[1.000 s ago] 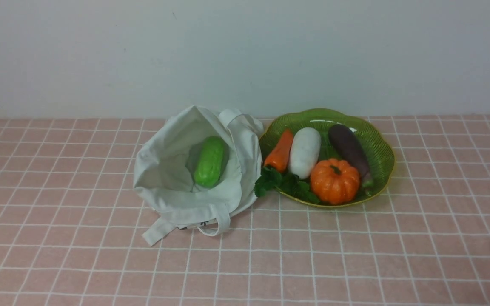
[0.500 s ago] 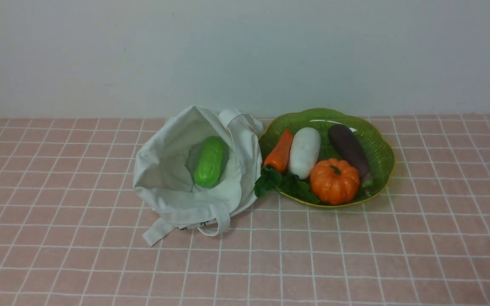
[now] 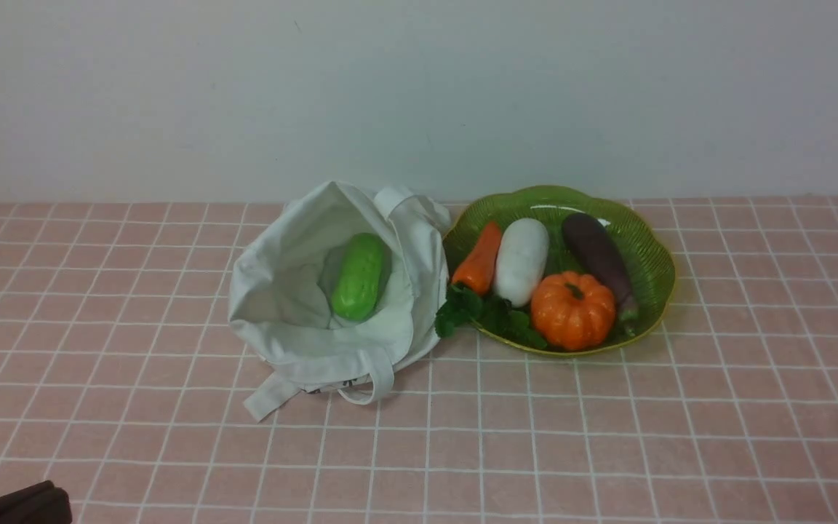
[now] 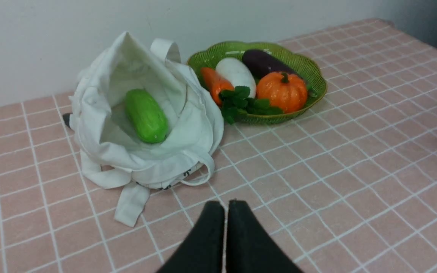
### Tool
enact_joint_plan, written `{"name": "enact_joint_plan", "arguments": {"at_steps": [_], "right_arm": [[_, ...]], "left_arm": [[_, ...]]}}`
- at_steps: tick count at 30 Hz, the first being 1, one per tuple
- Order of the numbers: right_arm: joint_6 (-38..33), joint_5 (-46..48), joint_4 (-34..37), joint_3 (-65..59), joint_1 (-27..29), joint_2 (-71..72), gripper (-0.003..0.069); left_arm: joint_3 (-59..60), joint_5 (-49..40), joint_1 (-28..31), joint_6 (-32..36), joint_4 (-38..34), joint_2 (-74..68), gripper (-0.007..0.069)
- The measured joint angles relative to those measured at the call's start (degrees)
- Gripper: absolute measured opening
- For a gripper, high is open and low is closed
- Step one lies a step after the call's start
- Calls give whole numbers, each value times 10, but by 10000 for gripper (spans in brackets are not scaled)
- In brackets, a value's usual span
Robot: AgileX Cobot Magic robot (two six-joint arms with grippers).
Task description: Take vegetables from bag on pink coffee tablecloth place on plate.
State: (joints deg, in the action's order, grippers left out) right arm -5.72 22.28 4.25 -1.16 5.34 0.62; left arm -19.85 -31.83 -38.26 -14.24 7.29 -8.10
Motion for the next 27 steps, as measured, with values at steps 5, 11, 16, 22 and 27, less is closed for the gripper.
{"name": "enact_joint_plan", "arguments": {"at_steps": [5, 11, 16, 22, 27], "right_arm": [[0, 0, 0, 0, 0, 0, -15], [0, 0, 0, 0, 0, 0, -15], [0, 0, 0, 0, 0, 0, -15], [0, 0, 0, 0, 0, 0, -15], [0, 0, 0, 0, 0, 0, -15]], "left_arm": [[72, 84, 61, 13, -4, 1, -5], [159, 168, 195, 65, -39, 1, -5], [213, 185, 314, 101, -54, 28, -5], [215, 134, 356, 108, -46, 83, -5], [215, 106, 358, 124, -45, 87, -5]]}}
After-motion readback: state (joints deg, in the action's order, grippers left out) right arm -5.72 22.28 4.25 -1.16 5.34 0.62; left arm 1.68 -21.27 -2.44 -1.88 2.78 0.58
